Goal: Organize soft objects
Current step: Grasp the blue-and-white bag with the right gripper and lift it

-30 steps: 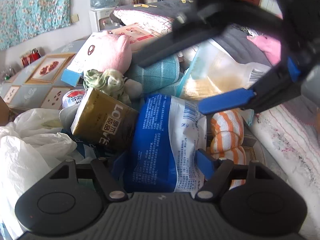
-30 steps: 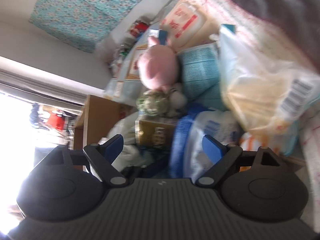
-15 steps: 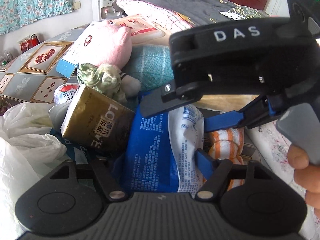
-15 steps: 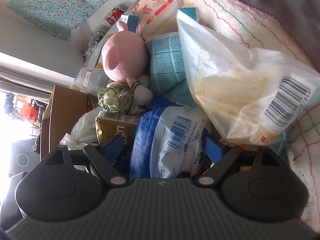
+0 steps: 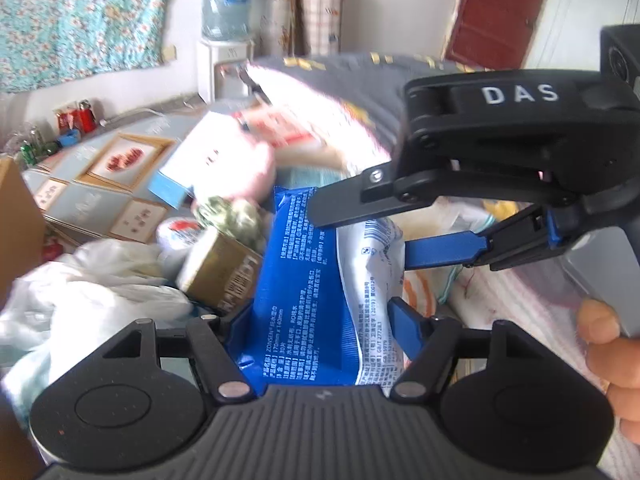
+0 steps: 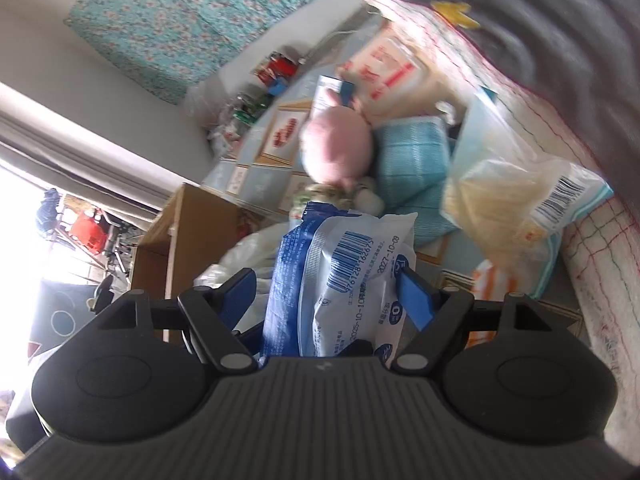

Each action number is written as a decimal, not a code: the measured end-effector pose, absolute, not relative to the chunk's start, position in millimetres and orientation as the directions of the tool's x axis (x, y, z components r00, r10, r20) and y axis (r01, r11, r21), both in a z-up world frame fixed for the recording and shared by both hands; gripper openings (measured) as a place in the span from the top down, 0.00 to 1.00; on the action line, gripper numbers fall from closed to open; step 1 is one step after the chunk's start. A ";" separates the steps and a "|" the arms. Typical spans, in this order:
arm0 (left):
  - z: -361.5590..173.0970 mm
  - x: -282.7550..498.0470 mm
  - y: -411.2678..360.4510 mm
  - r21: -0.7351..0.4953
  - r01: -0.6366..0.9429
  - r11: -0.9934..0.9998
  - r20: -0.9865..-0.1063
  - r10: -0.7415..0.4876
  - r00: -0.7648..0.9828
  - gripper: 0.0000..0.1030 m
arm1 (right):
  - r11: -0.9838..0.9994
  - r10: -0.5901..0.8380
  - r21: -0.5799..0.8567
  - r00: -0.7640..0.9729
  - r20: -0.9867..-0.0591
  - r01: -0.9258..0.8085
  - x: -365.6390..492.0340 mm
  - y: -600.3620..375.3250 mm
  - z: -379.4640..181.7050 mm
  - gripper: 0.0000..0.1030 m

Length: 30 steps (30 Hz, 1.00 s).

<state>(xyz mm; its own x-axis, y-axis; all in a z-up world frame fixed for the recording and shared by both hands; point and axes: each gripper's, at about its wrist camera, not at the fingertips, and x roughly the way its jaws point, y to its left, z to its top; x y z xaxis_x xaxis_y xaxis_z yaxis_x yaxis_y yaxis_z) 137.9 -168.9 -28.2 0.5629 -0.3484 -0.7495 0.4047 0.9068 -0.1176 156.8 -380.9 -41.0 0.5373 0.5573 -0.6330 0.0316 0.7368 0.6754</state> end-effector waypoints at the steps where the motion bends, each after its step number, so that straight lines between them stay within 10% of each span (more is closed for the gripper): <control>1: -22.1 134.8 -163.2 -0.116 0.397 0.910 -0.740 -0.346 0.577 0.31 | 0.736 0.564 0.677 0.543 -0.622 0.012 154.0 -376.4 -32.8 0.25; 16: 57.4 141.0 2.8 -0.045 0.073 0.996 -0.647 -0.085 0.757 0.31 | 0.642 0.763 0.670 0.397 -0.511 -0.371 194.9 -169.8 73.9 0.24; 30: 13.2 240.1 143.4 -0.064 -0.150 0.987 -0.809 0.037 0.586 0.31 | 0.677 0.717 0.639 0.130 -0.685 -0.364 325.1 38.5 20.6 0.24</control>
<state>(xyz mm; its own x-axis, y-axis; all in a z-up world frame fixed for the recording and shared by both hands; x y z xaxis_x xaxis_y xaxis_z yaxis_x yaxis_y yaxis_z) 240.1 143.4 13.2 0.5861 0.0371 -0.8094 -0.1502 0.9866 -0.0635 325.1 38.5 20.5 0.1301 0.7165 -0.6853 -0.3642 0.6774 0.6391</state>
